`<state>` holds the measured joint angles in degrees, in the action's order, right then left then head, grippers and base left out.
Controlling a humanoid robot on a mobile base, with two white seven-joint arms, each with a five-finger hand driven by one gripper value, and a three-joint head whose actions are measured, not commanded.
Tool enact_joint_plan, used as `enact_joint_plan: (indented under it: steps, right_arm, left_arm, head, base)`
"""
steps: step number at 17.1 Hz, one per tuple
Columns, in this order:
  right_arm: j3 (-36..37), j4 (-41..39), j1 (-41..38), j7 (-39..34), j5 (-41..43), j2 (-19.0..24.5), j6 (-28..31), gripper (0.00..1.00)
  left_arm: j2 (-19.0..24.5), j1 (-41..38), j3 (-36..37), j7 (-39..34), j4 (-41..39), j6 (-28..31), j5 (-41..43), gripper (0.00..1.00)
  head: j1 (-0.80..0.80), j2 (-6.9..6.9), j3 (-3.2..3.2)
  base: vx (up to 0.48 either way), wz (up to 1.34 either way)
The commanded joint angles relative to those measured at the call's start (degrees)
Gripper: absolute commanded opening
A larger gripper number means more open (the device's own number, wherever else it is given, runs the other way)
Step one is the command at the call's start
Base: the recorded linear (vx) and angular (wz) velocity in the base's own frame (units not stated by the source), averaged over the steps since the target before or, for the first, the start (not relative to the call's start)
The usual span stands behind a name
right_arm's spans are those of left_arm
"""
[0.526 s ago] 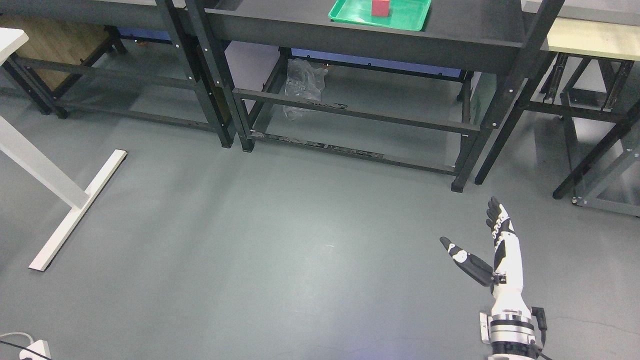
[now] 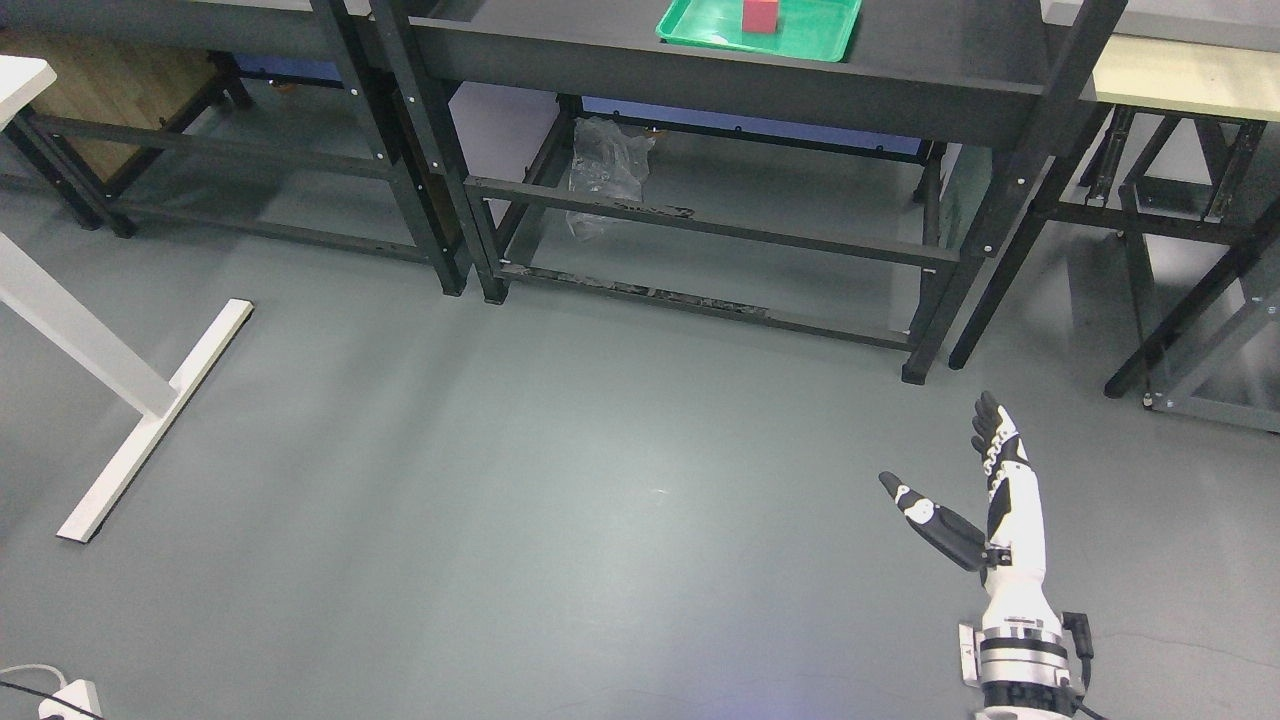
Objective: Pick pink block from left shelf to tray
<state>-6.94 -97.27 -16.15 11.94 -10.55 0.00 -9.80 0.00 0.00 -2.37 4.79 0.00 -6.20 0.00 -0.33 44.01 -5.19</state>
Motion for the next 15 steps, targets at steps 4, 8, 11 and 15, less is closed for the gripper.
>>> enact_joint_plan:
  steps: [4,8,11,15]
  right_arm:
    - [0.0,0.1,0.3,0.0,0.0,-1.0,0.0,1.00]
    - [-0.2,0.2,0.3,-0.8,4.1,-1.0,0.0,1.00]
    - [0.0,0.2,1.3,-0.7,4.4,-1.0,0.0,1.00]
    - [1.9,0.9,1.6,-0.5,7.9,-1.0,0.1,1.00]
  left_arm:
    - [1.0,1.3,0.0,0.0,-1.0,0.0,0.1,1.00]
    - [1.0,1.3,0.0,0.0,-1.0,0.0,0.1,1.00]
    - [1.0,1.3,0.0,0.0,-1.0,0.0,0.1,1.00]
    - [1.0,1.4,0.0,0.0,-1.0,0.0,0.1,1.00]
  head:
    - [0.00,0.00,0.00]
    - [0.00,0.00,0.00]
    - [0.00,0.00,0.00]
    - [0.00,0.00,0.00]
  base:
    - [0.000,0.00]
    - [0.000,0.00]
    - [0.018,0.00]
    - [0.039,-0.01]
